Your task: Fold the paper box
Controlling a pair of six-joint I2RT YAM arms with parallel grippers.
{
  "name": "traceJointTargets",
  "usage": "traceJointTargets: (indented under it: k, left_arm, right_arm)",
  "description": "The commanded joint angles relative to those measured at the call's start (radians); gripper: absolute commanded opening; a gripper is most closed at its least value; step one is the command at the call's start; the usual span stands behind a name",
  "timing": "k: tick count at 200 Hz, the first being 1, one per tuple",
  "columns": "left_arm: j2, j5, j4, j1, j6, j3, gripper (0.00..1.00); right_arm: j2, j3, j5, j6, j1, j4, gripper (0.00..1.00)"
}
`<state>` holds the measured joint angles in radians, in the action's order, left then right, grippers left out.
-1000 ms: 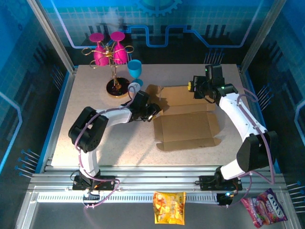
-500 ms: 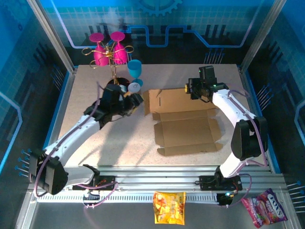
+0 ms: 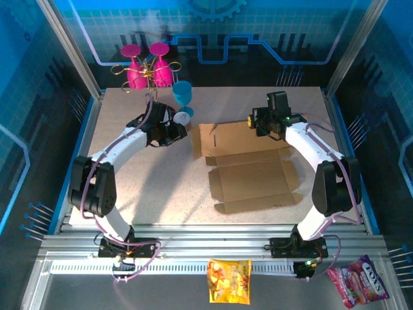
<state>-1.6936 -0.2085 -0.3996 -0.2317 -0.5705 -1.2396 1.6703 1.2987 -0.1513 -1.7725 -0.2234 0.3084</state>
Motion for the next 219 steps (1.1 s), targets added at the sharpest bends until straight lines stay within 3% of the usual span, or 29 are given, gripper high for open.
traceJointTargets:
  k: [1, 63, 92, 131, 154, 174, 219]
  left_arm:
    - [-0.048, 0.016, -0.011, -0.005, 0.064, -0.067, 0.41]
    - [-0.118, 0.049, -0.005, -0.095, 0.139, -0.101, 0.41]
    - [-0.011, 0.082, 0.024, -0.095, 0.129, -0.053, 0.48]
    - [-0.014, -0.036, -0.034, -0.093, 0.183, -0.056, 0.50]
    - [0.035, 0.042, -0.040, -0.085, 0.197, -0.023, 0.48]
    - [0.127, 0.085, -0.009, -0.064, 0.183, 0.000, 0.59]
    - [0.110, 0.038, -0.105, -0.061, 0.205, -0.111, 0.63]
  right_arm:
    - [-0.027, -0.018, -0.026, 0.041, -0.004, -0.028, 0.00]
    - [-0.054, -0.053, -0.041, 0.072, -0.001, -0.068, 0.00]
    - [-0.050, -0.047, -0.042, 0.083, 0.006, -0.071, 0.00]
    - [-0.042, -0.049, -0.055, 0.087, 0.011, -0.101, 0.00]
    - [-0.035, -0.040, -0.064, 0.106, 0.013, -0.090, 0.00]
    - [-0.034, -0.037, -0.070, 0.120, 0.016, -0.081, 0.00]
    - [-0.025, -0.028, -0.072, 0.128, 0.016, -0.077, 0.00]
